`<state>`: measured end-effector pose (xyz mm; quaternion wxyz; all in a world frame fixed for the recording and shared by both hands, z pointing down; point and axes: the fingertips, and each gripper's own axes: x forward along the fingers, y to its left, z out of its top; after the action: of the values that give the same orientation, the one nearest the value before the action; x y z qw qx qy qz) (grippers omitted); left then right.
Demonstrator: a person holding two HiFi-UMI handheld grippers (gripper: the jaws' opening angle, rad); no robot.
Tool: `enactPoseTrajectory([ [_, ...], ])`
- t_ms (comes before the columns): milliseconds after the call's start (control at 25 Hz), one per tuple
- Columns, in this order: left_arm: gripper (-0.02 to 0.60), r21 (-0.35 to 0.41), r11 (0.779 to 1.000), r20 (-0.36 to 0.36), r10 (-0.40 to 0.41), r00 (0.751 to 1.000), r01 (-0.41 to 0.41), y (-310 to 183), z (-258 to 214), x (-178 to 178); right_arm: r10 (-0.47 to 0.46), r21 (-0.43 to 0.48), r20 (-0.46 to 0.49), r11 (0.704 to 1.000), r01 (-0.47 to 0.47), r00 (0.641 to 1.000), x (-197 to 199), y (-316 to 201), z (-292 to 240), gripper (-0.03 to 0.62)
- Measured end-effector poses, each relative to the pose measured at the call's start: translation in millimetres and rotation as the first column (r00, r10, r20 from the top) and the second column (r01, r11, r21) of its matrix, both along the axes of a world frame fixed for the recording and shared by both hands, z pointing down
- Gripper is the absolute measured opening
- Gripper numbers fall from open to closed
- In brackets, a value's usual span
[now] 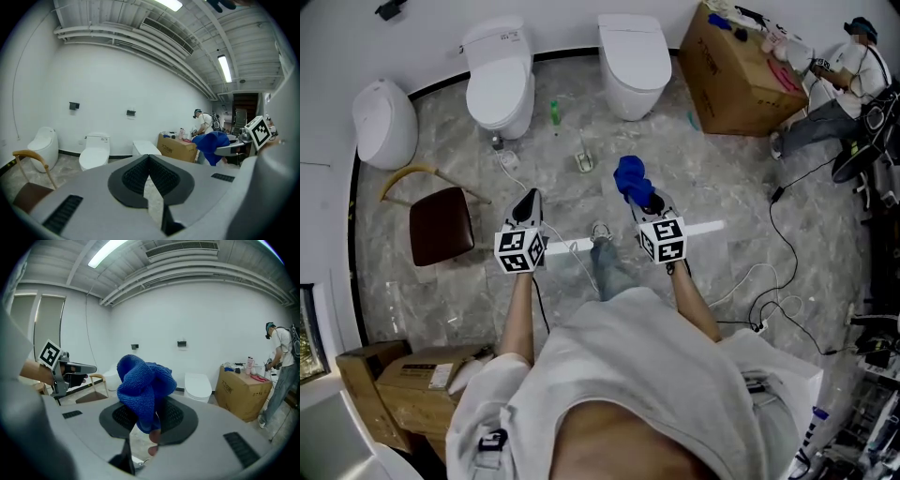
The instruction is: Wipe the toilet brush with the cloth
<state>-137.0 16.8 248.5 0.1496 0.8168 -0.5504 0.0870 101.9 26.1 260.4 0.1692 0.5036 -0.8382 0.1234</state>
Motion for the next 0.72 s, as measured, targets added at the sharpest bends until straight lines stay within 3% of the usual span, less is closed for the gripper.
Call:
enactPoseTrajectory([
  [240, 0.018, -0.019, 1.000, 0.006, -0.025, 1.000, 0.025, -79.2, 4.2, -10.0, -0.030, -0.011, 0.008, 0.999, 0.030, 1.000, -14.2, -84.9, 3.7, 0.110],
  [720, 0.018, -0.020, 1.000, -0.006, 0.009, 1.000, -0.010, -234.4, 4.0, 23.8, -0.002, -0.001, 0.012, 1.000, 0.002, 1.000, 11.7, -231.5, -8.9, 0.110],
])
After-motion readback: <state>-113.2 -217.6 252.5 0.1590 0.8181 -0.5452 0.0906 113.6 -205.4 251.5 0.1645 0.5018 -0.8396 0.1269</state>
